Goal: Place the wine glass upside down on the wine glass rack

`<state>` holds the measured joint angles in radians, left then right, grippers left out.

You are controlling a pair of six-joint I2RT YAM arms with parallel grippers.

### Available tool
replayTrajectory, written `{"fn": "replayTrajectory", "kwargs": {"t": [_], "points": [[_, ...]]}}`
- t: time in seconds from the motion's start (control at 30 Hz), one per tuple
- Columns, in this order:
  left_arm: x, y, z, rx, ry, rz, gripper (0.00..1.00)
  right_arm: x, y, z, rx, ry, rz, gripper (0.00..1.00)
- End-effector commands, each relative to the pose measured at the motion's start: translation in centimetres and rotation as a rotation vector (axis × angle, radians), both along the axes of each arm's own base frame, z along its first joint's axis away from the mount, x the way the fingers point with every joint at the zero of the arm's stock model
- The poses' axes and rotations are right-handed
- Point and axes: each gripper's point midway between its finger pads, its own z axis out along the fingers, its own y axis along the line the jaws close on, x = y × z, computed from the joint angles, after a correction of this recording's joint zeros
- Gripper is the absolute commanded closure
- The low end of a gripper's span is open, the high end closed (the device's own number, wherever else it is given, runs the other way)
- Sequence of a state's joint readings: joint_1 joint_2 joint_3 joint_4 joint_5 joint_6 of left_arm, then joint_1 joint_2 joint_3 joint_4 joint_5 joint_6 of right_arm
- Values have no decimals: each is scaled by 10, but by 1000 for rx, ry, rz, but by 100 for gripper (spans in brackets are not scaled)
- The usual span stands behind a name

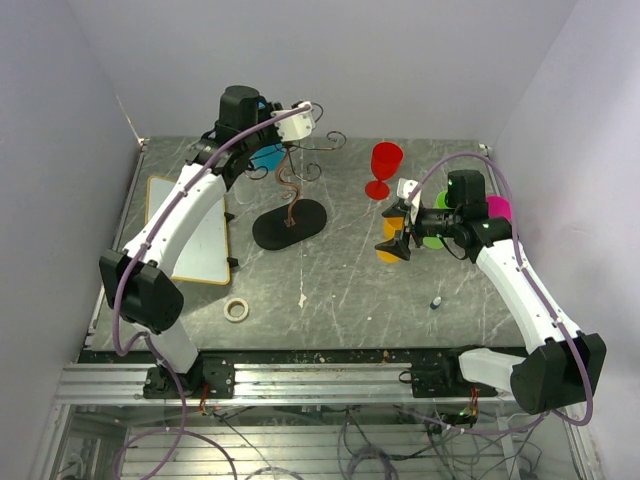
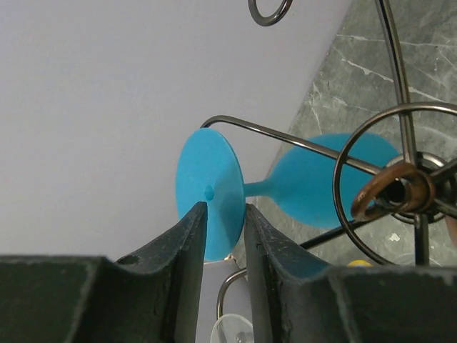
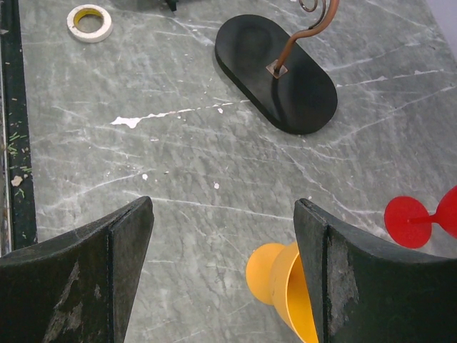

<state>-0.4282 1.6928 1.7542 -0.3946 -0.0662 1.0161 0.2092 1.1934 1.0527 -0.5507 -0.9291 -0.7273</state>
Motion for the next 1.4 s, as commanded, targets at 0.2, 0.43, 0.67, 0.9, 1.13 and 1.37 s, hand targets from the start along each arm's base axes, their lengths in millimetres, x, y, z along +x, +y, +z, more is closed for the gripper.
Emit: {"fn": "replayTrajectory", "kwargs": {"t": [0.2, 0.43, 0.67, 0.9, 1.13, 1.37], "points": [[-24, 0, 28, -48, -42, -34, 53, -1, -2, 0, 0, -11, -4, 20], [-45, -7, 47, -158, -40, -80, 44, 1, -3, 3, 0, -18, -19, 18], [-74, -13, 65, -327, -23, -123, 28, 9, -8, 6, -9, -34, -80, 15], [-108, -9, 77, -525, 37, -103, 0, 29, -25, 25, -16, -71, -246, 13], [-123, 14, 78, -636, 42, 25, 0, 49, -48, 37, -52, -105, -428, 14], [-136, 33, 78, -674, 30, 98, 0, 77, -73, 28, -94, -75, -638, 24]]}}
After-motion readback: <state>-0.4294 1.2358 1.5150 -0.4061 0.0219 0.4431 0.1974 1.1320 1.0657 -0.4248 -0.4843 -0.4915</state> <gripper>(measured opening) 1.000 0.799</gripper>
